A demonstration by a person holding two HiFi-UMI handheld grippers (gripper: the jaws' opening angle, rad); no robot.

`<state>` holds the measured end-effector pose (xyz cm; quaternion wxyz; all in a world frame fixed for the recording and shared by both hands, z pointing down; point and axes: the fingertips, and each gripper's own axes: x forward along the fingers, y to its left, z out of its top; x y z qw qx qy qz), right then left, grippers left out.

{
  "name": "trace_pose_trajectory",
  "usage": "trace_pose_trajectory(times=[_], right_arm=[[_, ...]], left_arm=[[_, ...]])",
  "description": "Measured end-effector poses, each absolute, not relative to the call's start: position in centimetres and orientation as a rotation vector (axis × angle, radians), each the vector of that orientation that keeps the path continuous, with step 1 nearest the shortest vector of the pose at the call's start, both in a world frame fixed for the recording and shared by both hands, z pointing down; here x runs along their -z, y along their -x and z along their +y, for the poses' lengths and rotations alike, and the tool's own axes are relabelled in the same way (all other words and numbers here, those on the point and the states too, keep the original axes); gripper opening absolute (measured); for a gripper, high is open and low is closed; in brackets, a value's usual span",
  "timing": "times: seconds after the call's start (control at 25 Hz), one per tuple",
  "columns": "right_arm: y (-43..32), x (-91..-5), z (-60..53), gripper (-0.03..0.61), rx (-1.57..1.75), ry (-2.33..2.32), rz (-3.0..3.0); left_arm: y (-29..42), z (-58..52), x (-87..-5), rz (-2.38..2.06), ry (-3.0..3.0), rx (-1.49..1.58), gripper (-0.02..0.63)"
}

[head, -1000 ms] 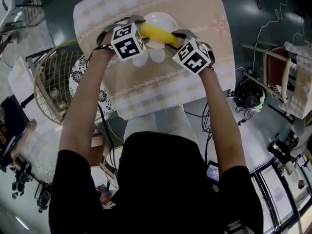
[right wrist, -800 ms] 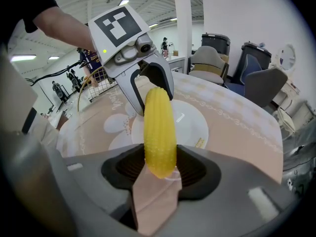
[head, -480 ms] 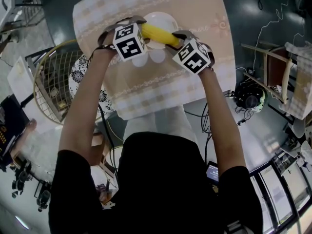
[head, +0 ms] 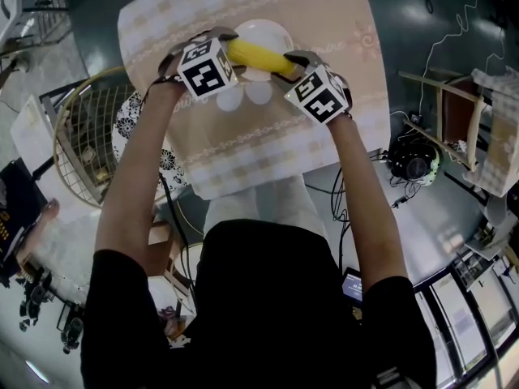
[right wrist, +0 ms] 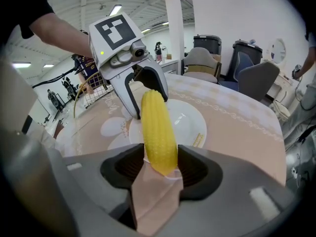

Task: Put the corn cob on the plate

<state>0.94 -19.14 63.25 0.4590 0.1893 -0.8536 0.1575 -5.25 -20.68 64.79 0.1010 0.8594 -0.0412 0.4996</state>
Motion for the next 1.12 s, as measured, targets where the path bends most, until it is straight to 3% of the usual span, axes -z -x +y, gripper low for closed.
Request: trace_pose_trajectory(times=[0.56,0.8,1.12], right_arm=[[-1.3,-60.1,-19.6,0.207,-0.394,-0.554,-2.165],[-1.3,-56.6,-19.7,0.096,-0.335,-0.625,-2.215],[-1.9,-50.8,-18.9,0.034,-0.282,-0.721,-2.295]], left_arm=[[6.4,-20.7,-62.1,-0.220,-2.572,-1.443,0.320],[6.6,-21.2,-58.4,-0.398,-2.625,-1.369,0.216],[5.7,-20.6,-52.6,-0.642,-2.666,-1.219,0.110]])
